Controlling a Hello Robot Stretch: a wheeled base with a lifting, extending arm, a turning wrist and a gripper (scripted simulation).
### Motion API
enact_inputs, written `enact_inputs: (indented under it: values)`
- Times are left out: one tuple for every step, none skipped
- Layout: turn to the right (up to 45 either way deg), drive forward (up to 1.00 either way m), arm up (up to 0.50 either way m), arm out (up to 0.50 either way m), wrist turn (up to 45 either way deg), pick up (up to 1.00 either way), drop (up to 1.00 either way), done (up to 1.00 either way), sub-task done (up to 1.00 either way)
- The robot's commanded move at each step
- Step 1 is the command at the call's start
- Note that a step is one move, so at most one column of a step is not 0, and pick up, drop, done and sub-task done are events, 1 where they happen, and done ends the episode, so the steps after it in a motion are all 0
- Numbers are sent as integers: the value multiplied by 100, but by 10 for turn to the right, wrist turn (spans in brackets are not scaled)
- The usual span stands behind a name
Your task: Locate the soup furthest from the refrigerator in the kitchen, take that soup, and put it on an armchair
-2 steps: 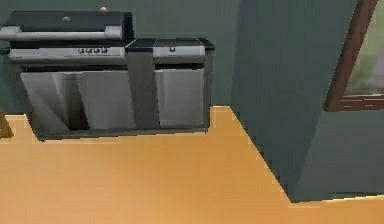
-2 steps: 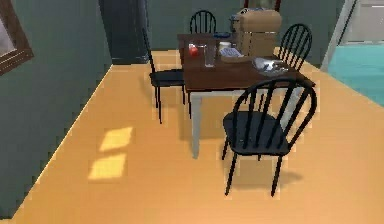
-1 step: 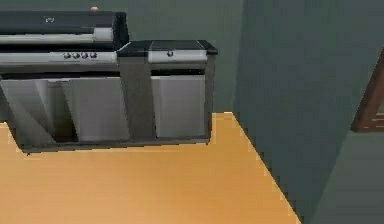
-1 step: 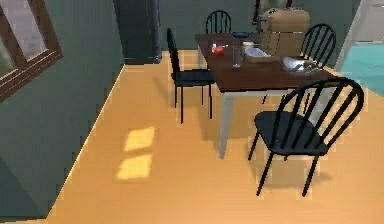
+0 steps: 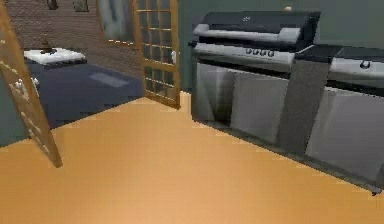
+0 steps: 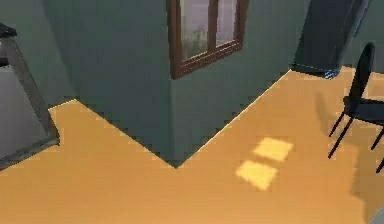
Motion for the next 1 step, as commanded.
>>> enact_inputs:
  values:
    - [-390, 0, 0, 0, 0, 0, 0, 0, 0]
